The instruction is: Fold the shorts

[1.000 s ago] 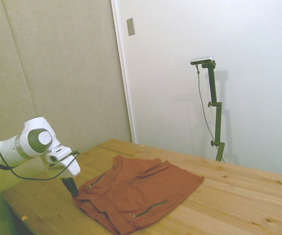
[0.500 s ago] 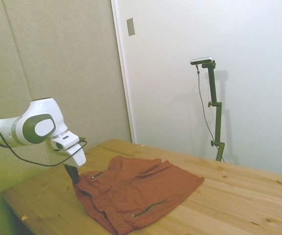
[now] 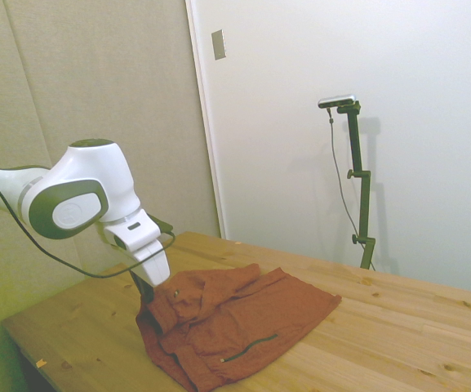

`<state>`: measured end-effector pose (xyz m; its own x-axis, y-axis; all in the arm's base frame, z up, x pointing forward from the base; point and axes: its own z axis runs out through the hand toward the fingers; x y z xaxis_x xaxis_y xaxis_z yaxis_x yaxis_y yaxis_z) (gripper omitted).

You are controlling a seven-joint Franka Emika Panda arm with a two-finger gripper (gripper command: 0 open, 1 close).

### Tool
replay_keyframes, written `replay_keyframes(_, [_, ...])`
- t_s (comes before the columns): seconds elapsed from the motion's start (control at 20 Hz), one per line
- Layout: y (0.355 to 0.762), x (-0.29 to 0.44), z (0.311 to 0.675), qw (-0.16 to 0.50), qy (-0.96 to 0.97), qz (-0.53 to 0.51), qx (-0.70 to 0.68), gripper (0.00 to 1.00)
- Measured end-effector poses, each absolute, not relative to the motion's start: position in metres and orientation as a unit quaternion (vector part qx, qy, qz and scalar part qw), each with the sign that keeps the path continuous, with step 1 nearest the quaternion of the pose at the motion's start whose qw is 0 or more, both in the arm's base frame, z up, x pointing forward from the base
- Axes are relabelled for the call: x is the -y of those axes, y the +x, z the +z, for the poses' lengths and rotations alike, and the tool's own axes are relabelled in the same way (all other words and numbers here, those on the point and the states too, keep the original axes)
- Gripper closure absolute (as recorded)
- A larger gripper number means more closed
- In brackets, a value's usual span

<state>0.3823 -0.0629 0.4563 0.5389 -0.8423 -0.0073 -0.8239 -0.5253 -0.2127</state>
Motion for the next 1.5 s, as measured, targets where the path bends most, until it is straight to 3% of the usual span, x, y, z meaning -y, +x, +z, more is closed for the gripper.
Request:
replay_keyframes(0.3, [0.355,0.136,0.434,0.118,-0.846,-0.032,-0.519,1.00])
replay_keyframes(0.6, [0.350,0.165,0.442,0.130,-0.832,-0.043,-0.537,1.00])
replay_keyframes(0.65, [0.351,0.169,0.442,0.130,-0.831,-0.044,-0.539,0.00])
replay_keyframes(1.2, [0.393,0.215,0.376,0.133,-0.824,0.021,-0.550,0.00])
replay_keyframes(1.5, [0.399,0.214,0.400,0.103,-0.837,-0.003,-0.537,0.00])
